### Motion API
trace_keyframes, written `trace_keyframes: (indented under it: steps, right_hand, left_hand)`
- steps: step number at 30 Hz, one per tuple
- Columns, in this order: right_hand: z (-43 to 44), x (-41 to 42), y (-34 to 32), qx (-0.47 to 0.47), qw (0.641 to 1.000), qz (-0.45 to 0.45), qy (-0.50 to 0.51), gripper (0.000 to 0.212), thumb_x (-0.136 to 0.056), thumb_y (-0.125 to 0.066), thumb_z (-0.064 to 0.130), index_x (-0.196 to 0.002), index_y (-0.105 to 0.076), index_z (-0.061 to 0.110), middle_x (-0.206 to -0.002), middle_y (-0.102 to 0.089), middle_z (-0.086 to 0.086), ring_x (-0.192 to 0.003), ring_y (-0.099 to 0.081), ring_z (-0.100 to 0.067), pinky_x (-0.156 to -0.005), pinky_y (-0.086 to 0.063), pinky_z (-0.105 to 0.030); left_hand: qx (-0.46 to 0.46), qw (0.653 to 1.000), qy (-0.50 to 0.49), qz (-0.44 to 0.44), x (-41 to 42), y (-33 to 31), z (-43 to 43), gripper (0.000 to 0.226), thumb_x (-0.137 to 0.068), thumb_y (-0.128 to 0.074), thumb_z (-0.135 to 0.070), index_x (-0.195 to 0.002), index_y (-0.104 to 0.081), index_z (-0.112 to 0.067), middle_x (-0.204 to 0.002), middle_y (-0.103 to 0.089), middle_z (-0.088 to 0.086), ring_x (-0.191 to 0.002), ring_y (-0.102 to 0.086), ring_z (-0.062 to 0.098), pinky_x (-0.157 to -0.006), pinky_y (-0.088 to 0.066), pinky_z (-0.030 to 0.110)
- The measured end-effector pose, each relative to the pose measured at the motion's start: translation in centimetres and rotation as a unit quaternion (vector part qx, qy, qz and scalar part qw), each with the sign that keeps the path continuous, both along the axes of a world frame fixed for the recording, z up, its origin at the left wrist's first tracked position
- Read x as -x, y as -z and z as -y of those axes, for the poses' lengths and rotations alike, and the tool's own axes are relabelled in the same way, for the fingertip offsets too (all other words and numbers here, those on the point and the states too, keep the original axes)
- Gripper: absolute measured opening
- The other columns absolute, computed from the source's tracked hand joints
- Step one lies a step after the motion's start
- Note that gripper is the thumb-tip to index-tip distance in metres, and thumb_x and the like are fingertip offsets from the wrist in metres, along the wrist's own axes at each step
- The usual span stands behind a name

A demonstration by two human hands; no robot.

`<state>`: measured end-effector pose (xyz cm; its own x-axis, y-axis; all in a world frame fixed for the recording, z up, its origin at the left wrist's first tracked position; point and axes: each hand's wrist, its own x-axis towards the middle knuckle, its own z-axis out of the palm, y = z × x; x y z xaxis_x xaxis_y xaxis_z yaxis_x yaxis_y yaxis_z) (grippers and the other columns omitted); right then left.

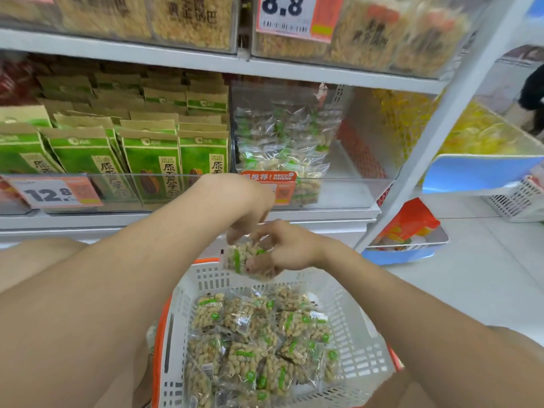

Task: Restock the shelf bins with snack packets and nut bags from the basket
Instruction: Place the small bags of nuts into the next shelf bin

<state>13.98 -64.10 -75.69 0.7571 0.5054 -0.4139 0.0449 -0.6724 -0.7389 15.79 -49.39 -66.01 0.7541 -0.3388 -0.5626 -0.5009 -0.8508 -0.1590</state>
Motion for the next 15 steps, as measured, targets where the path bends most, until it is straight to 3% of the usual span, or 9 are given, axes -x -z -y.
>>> trace_keyframes:
  steps: [3,5,7,9,11,15]
  right_hand:
    - [1.3,-0.2,-3.9,-0.051,0.998,-0.004,0.027,0.037,-0.09,-0.082,0.023,-0.122,-0.067,0.011,-0.13,-0.066,-0.011,-0.083,-0.076,-0.037,-0.073,-0.065,-0.052]
    - [2.5,-0.4,-6.2,-0.069,0.996,0.019,0.059,0.032,-0.087,-0.085,0.024,-0.114,-0.069,0.019,-0.111,-0.074,-0.015,-0.079,-0.076,-0.039,-0.071,-0.065,-0.052]
    - [3.7,-1.0,-7.6,-0.086,0.989,0.061,0.105,0.037,-0.082,-0.09,0.024,-0.11,-0.068,0.014,-0.083,-0.076,-0.011,-0.072,-0.073,-0.034,-0.067,-0.063,-0.045]
    - [4.8,-1.6,-8.0,-0.127,0.972,0.096,0.175,0.043,-0.078,-0.092,0.025,-0.106,-0.066,0.007,-0.078,-0.073,-0.009,-0.068,-0.066,-0.021,-0.065,-0.052,-0.035]
    - [5.3,-2.1,-7.9,-0.175,0.943,0.115,0.259,0.045,-0.078,-0.092,0.033,-0.109,-0.068,0.012,-0.081,-0.072,-0.007,-0.065,-0.062,-0.012,-0.065,-0.046,-0.03]
    - [5.6,-2.1,-8.8,-0.28,0.905,0.071,0.311,0.041,-0.089,-0.082,0.037,-0.119,-0.068,0.012,-0.089,-0.075,-0.01,-0.072,-0.071,-0.021,-0.064,-0.058,-0.035]
  left_hand:
    - [0.027,0.999,-0.031,-0.004,0.0,-1.2,-0.1,0.075,-0.07,-0.097,-0.031,-0.136,-0.063,-0.019,-0.118,-0.068,-0.004,-0.106,-0.067,0.026,-0.092,-0.059,0.041]
    - [0.066,0.996,-0.058,0.012,-0.2,-1.7,-0.2,0.069,-0.068,-0.097,-0.043,-0.125,-0.065,-0.021,-0.111,-0.068,-0.005,-0.1,-0.068,0.023,-0.083,-0.057,0.036]
    - [0.137,0.987,-0.087,0.021,-0.7,-2.0,-0.6,0.068,-0.06,-0.096,-0.057,-0.115,-0.073,-0.023,-0.097,-0.074,-0.007,-0.089,-0.071,0.019,-0.079,-0.06,0.036]
    - [0.23,0.964,-0.135,0.008,-1.0,-2.4,-0.6,0.06,-0.061,-0.094,-0.062,-0.101,-0.077,-0.021,-0.077,-0.078,-0.007,-0.073,-0.076,0.014,-0.077,-0.063,0.036]
    - [0.319,0.927,-0.195,-0.015,-1.0,-2.7,0.1,0.053,-0.072,-0.087,-0.064,-0.089,-0.075,-0.014,-0.069,-0.077,-0.004,-0.066,-0.077,0.013,-0.071,-0.064,0.033]
    - [0.408,0.882,-0.23,0.058,-1.0,-3.6,1.3,0.068,-0.07,-0.078,-0.077,-0.073,-0.065,-0.011,-0.058,-0.073,0.004,-0.054,-0.069,0.013,-0.062,-0.052,0.031]
